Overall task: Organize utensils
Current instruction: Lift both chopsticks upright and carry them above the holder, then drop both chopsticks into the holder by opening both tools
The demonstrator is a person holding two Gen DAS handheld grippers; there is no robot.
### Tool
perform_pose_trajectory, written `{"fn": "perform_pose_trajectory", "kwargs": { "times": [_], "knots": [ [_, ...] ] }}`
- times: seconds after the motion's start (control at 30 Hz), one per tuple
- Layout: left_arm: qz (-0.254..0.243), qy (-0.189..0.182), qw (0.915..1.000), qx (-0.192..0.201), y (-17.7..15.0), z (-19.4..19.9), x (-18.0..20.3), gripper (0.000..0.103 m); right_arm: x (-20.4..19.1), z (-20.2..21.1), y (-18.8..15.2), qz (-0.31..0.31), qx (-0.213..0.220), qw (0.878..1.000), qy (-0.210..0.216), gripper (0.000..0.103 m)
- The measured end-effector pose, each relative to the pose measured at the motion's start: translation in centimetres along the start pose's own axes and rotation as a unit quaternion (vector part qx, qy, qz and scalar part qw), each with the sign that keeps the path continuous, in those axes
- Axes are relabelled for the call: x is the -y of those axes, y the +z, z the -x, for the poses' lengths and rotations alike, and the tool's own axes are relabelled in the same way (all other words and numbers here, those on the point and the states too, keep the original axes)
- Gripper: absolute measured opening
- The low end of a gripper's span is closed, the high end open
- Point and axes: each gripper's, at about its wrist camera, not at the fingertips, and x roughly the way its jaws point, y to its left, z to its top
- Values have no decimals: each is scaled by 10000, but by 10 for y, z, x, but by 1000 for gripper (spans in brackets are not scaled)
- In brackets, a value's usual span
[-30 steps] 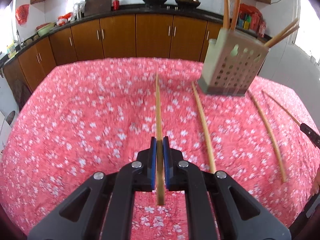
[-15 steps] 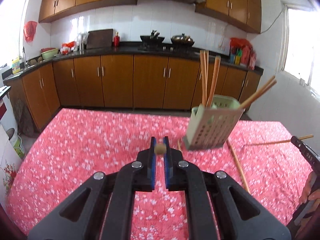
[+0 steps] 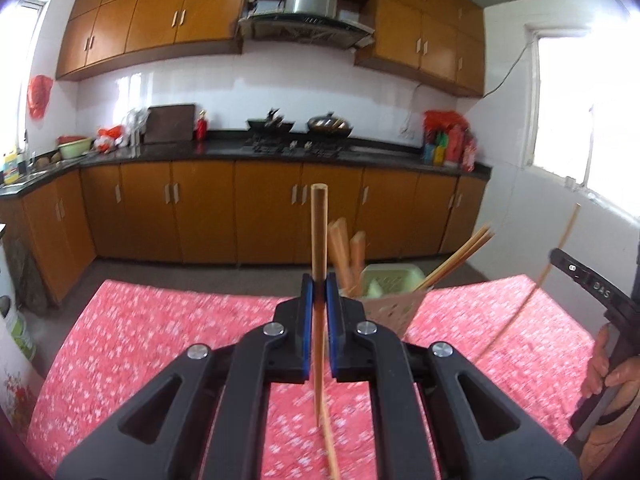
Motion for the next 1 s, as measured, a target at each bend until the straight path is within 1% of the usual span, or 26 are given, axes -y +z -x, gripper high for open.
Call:
{"fn": "perform_pose_trajectory", "kwargs": {
  "times": [0.07, 0.23, 0.33, 0.43, 0.5, 0.6, 0.7, 0.8, 0.93, 1.0],
  "knots": [
    [-21, -145, 9997, 190, 13, 4, 11, 8, -13, 3, 14, 53, 257, 9995, 147, 8],
    [-11, -230, 9976, 647, 45, -2, 34, 8, -39, -3, 39, 78, 766, 9964, 348, 8],
    [124, -187, 9955, 916, 66, -13, 43, 8, -49, -11, 47, 125, 1012, 9940, 382, 8],
    [195, -63, 9923, 1221, 81, -26, 50, 8, -54, -25, 50, 243, 1199, 9921, 280, 8],
    [256, 3, 9906, 1346, 86, -40, 52, 8, -54, -39, 46, 208, 1169, 9926, 264, 8],
    [290, 62, 9900, 1377, 84, -60, 52, 8, -51, -60, 36, 102, 1044, 9942, 215, 8],
    [361, 82, 9917, 1229, 78, -84, 50, 8, -49, -82, 23, 83, 827, 9964, 155, 8],
    [447, 44, 9930, 1088, 70, -100, 46, 8, -50, -95, 11, 149, 625, 9978, 149, 8],
    [530, 23, 9943, 921, 62, -110, 38, 8, -54, -98, 2, 178, 414, 9987, 240, 8],
    [535, 14, 9947, 880, 59, -109, 35, 12, -55, -96, 0, 167, 356, 9989, 241, 8]
  ]
}}
